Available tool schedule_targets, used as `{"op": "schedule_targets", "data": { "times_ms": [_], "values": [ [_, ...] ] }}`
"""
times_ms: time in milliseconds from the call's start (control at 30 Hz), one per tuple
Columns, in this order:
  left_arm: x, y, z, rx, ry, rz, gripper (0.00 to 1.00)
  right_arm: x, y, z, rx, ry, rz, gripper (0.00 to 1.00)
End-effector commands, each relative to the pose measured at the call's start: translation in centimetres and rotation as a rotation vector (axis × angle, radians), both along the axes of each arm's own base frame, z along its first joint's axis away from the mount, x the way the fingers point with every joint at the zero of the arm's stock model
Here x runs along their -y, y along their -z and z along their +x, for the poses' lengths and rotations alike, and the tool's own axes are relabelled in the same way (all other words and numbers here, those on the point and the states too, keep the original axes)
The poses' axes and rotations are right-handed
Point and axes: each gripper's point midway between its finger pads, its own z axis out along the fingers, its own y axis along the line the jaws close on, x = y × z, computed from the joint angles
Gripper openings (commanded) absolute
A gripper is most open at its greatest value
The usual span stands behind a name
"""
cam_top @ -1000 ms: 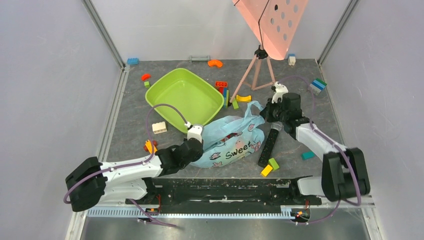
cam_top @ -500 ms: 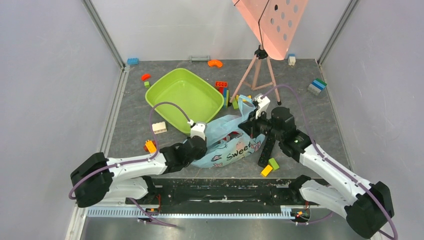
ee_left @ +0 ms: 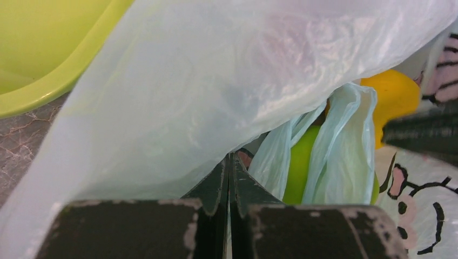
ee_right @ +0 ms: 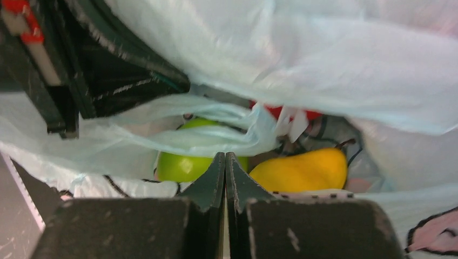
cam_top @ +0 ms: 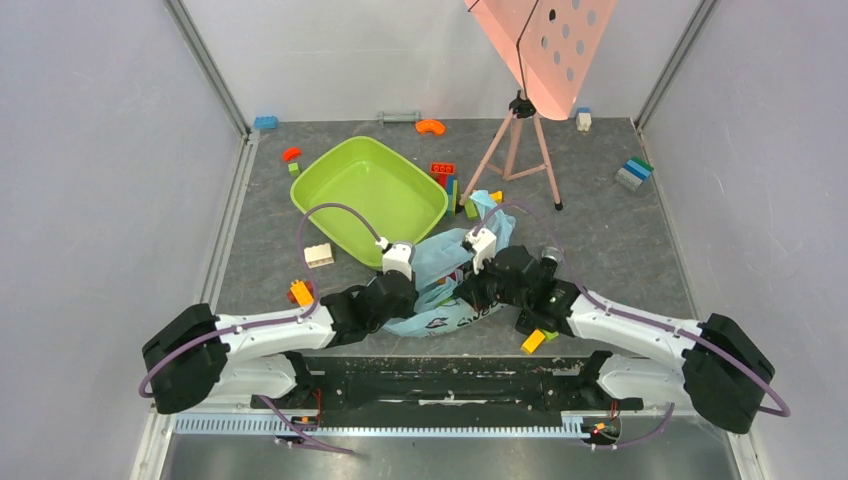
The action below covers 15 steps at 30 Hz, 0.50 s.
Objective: Take the fake fruits out of the plastic bag
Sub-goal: Adjust the plastic bag at the center of the board.
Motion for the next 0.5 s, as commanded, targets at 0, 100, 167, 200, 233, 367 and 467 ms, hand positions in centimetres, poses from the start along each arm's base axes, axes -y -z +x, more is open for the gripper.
{"op": "schedule_targets", "data": {
  "times_ms": [0, 100, 167, 200, 233, 367, 467],
  "values": [
    [1.1, -0.8, 0.6, 0.006, -0.035, -0.064, 0.02, 0.6, 0.9, -1.8, 0.021, 0.059, 0.016, 0.00],
    [1.0, -0.5, 0.8, 0.004, -0.046, -0.058, 0.02, 1.9, 3.5, -3.5, -0.031, 0.114, 0.029, 0.00],
    [0.9, -0.5, 0.8, 0.002, -0.054, -0.058, 0.02, 2.7, 5.2, -4.5, -0.059, 0.145, 0.022, 0.00],
    [0.9, -0.3, 0.8, 0.001, -0.055, -0.056, 0.02, 3.1, 5.9, -5.1, -0.070, 0.157, 0.016, 0.00],
    [0.8, -0.3, 0.8, 0.001, -0.058, -0.056, 0.02, 3.3, 6.5, -5.5, -0.074, 0.165, 0.010, 0.00],
    [0.7, -0.1, 0.7, -0.003, -0.060, -0.052, 0.02, 4.4, 8.5, -6.2, -0.078, 0.205, -0.048, 0.00],
    [0.5, 0.1, 0.7, -0.003, -0.063, -0.047, 0.02, 5.0, 9.6, -6.5, -0.077, 0.219, -0.105, 0.00]
  ]
}}
